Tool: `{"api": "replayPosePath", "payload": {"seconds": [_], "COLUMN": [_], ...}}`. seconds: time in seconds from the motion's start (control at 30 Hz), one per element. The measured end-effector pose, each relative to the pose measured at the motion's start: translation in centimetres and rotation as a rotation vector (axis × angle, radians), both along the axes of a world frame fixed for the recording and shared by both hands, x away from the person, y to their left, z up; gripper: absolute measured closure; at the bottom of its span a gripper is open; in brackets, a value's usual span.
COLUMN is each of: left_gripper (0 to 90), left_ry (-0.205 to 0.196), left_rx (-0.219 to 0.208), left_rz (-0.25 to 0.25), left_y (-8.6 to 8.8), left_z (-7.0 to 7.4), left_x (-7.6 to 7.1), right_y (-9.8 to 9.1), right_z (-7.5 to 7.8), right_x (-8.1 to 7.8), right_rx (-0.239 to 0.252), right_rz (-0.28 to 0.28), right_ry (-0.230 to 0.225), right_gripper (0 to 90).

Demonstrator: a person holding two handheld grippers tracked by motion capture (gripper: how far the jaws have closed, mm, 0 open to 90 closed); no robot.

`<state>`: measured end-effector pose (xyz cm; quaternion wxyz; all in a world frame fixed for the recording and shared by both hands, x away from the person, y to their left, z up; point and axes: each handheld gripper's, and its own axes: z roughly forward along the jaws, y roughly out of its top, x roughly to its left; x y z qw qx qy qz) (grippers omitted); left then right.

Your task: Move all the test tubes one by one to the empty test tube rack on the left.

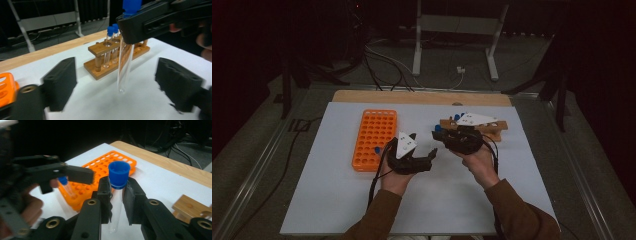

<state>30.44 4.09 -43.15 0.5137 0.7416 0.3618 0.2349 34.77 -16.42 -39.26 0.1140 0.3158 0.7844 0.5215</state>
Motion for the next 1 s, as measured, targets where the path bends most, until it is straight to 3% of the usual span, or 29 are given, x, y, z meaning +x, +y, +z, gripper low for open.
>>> {"api": "replayPosePath", "payload": {"seconds": [0.23, 0.43, 0.67, 0.73, 1.0], "left_gripper": [50.5, 73.6, 78.0, 78.2, 78.3], "left_ry": [-0.001, -0.001, 0.012, 0.016, 0.031], "left_rx": [0.004, -0.014, -0.019, -0.026, -0.033], "left_rz": [0.002, -0.032, -0.037, -0.029, 0.010], "left_y": [-0.5, -0.6, -0.7, -0.6, 0.2], "left_z": [-0.2, -0.3, -0.4, -0.5, -0.7], "left_x": [0.2, 0.2, 0.3, 0.3, 0.6], "right_y": [0.8, 1.1, 1.0, 1.0, 0.3], "right_z": [0.1, 0.3, 0.1, -0.1, 0.0], "right_x": [-0.5, -0.8, -0.6, -0.5, -0.6], "right_rx": [0.006, 0.011, 0.018, 0.021, 0.022], "right_rz": [0.035, 0.050, 0.051, 0.055, 0.036], "right_ry": [-0.001, -0.001, 0.007, 0.009, -0.011], "right_gripper": [76.6, 76.6, 76.0, 69.9, 26.6]}}
